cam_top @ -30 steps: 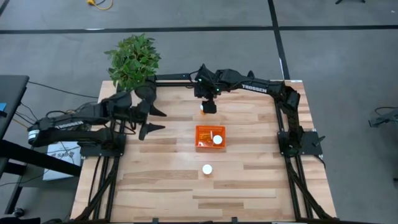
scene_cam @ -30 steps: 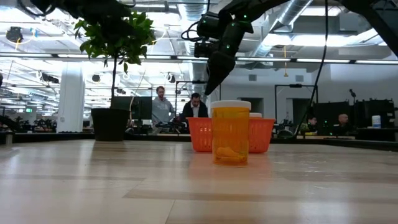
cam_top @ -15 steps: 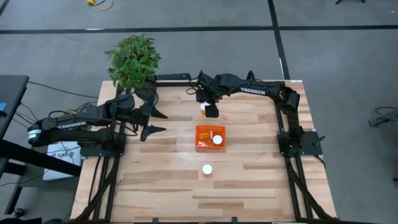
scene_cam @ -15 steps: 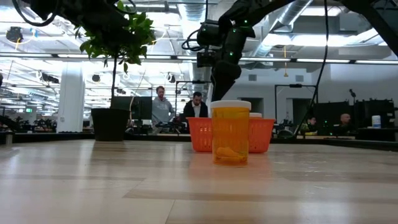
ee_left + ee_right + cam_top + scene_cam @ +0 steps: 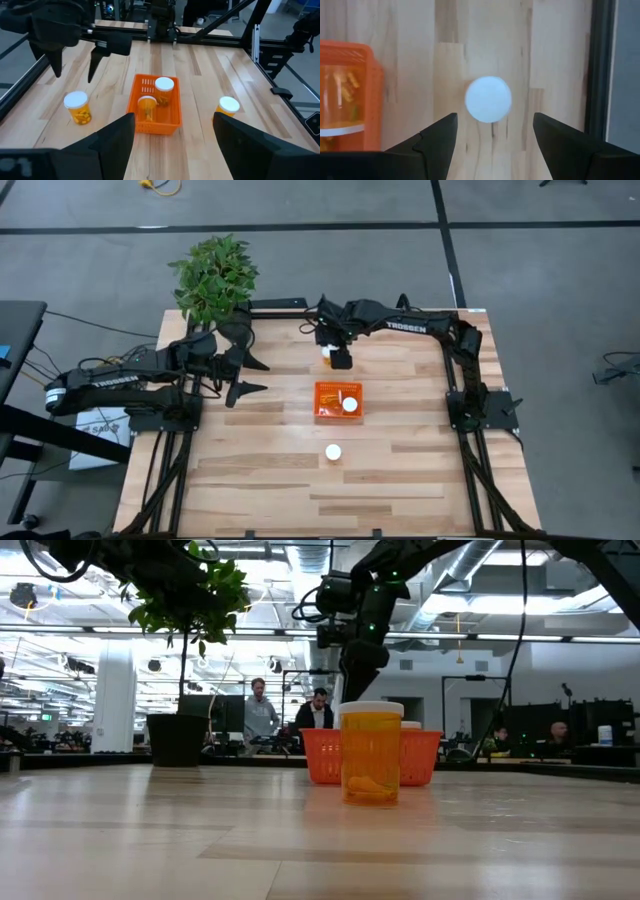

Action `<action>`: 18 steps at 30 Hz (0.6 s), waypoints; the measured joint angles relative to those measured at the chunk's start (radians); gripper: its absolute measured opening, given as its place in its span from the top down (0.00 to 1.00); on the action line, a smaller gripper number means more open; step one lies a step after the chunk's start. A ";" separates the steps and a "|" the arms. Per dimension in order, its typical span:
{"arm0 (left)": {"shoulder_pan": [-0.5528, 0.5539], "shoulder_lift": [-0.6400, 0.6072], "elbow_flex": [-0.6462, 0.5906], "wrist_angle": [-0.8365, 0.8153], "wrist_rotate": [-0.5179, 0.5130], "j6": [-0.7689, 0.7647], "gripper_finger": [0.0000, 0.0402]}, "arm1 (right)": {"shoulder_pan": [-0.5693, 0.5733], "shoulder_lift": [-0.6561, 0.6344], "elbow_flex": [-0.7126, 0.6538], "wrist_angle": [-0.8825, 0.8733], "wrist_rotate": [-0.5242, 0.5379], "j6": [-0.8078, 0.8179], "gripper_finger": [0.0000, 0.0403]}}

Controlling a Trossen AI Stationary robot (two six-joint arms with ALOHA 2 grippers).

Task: Pick and place pill bottles into a basket
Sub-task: Put the orange medicine bottle into the orange basket

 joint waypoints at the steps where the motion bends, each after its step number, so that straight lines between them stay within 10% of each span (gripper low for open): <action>1: 0.000 0.000 0.000 0.000 0.000 0.000 0.35 | -0.001 0.000 0.000 0.000 0.001 0.000 0.36; 18: 0.000 0.001 0.000 -0.002 -0.001 -0.005 0.35 | 0.031 0.102 0.061 -0.056 0.061 -0.002 0.36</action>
